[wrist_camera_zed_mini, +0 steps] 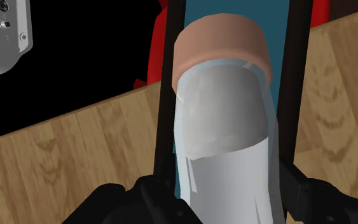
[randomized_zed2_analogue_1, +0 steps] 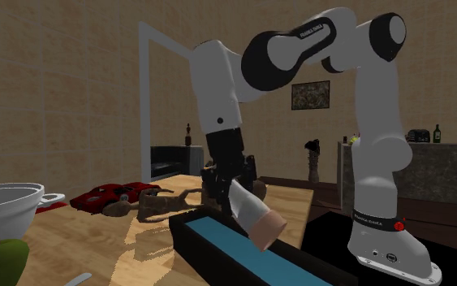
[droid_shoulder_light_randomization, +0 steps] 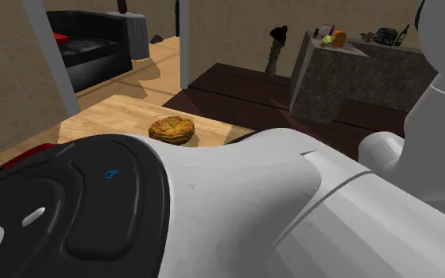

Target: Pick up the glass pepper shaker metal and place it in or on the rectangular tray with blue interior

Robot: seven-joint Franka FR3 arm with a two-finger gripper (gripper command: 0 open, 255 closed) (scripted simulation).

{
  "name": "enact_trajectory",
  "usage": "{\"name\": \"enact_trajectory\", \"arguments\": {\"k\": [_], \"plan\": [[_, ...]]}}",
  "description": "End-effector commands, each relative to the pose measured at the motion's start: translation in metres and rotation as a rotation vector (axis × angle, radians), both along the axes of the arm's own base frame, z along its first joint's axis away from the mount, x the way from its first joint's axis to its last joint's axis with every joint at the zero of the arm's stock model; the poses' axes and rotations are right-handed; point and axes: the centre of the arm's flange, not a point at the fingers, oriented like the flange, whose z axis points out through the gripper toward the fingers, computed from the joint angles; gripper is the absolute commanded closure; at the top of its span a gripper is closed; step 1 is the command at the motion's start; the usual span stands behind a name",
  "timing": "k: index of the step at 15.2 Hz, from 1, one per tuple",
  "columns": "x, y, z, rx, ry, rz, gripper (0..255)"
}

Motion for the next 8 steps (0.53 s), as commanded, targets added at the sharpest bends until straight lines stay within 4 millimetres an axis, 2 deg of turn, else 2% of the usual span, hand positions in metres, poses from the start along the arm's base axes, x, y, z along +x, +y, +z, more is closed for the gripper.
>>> {"name": "enact_trajectory", "arguments": {"k": [1, 5, 8], "plan": [[-0.001, -0.001, -0.012, 0.000, 0.001, 0.001, 255], [-0.001, -0.001, -0.033, 0.000, 0.001, 0.001, 255], [-0.001, -0.001, -0.035, 0.000, 0.001, 0.001, 255]]}}
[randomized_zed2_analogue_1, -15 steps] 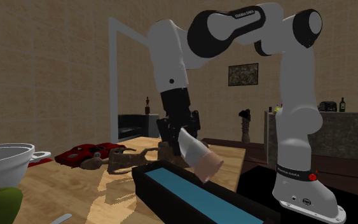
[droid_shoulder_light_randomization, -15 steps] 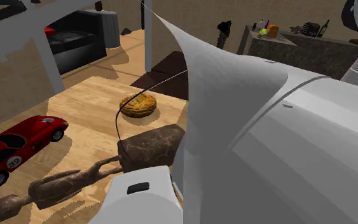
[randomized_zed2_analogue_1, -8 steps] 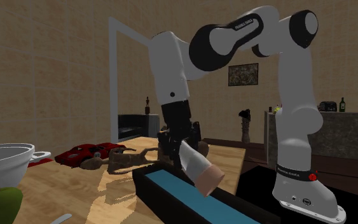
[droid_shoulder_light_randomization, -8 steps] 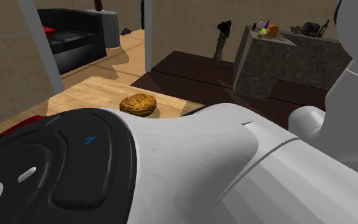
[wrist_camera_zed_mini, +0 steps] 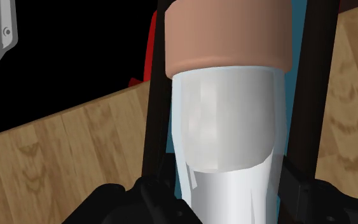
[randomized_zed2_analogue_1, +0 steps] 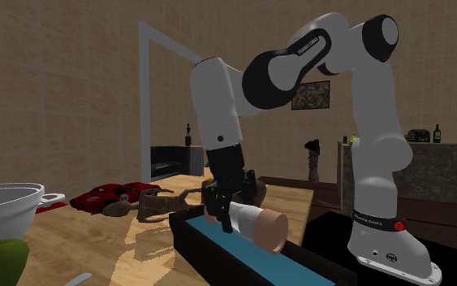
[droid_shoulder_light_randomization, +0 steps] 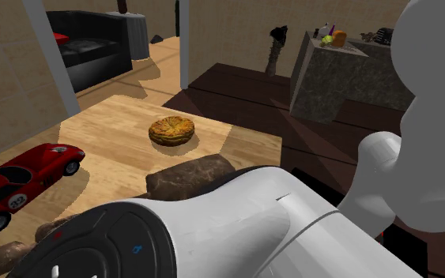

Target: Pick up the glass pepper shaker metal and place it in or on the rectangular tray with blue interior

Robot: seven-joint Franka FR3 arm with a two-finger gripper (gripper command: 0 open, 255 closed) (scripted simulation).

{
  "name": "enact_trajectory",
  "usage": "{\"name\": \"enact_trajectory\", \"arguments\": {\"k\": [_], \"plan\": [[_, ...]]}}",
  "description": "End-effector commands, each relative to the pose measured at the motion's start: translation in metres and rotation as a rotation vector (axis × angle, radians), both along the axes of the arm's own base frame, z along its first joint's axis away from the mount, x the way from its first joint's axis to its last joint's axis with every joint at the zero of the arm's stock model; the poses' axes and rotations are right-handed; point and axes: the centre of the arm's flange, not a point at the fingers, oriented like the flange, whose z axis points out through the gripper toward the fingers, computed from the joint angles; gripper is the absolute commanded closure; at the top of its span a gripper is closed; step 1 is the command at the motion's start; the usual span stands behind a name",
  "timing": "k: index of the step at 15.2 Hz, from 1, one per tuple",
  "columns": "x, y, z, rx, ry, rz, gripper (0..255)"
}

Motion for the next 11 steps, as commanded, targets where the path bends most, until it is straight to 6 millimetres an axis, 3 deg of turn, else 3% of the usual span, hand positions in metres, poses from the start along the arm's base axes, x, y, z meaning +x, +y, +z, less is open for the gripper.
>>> {"name": "enact_trajectory", "arguments": {"k": [1, 5, 6, 11], "plan": [[-0.0002, -0.0004, -0.0011, 0.000, 0.000, 0.000, 255], [-0.0002, -0.0004, -0.0011, 0.000, 0.000, 0.000, 255], [-0.0002, -0.0004, -0.0011, 0.000, 0.000, 0.000, 0], [-0.0002, -0.0004, -0.0011, 0.000, 0.000, 0.000, 0]]}}
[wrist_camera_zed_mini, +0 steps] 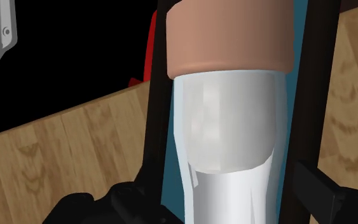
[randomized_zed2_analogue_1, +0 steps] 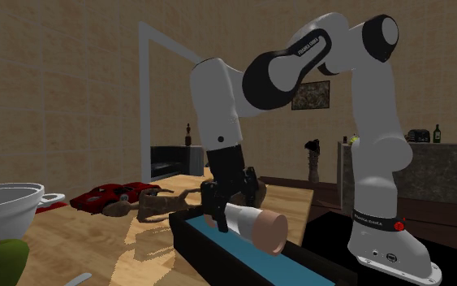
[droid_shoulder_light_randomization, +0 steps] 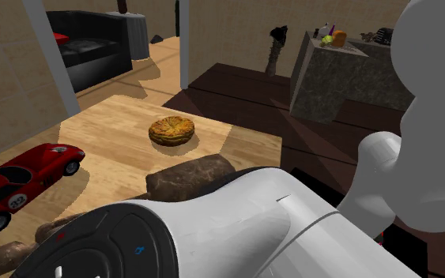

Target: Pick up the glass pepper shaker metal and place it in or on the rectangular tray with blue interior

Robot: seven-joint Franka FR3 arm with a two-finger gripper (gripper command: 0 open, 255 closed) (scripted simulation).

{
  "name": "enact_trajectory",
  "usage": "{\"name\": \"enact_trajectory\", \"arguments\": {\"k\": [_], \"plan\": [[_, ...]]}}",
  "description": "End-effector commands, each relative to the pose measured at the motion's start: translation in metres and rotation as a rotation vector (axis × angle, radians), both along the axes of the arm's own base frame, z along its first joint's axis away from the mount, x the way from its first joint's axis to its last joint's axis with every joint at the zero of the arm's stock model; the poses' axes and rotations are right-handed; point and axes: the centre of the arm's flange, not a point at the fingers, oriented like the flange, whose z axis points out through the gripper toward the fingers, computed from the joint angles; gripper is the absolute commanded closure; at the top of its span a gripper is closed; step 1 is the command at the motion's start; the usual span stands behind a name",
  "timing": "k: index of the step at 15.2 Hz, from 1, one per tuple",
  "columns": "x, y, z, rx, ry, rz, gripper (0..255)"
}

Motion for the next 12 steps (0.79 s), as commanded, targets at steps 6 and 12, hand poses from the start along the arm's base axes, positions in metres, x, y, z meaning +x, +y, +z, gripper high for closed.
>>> {"name": "enact_trajectory", "arguments": {"k": [6, 12], "plan": [[0.008, 0.007, 0.049, 0.000, 0.000, 0.000, 0], [0.008, 0.007, 0.049, 0.000, 0.000, 0.000, 0]]}}
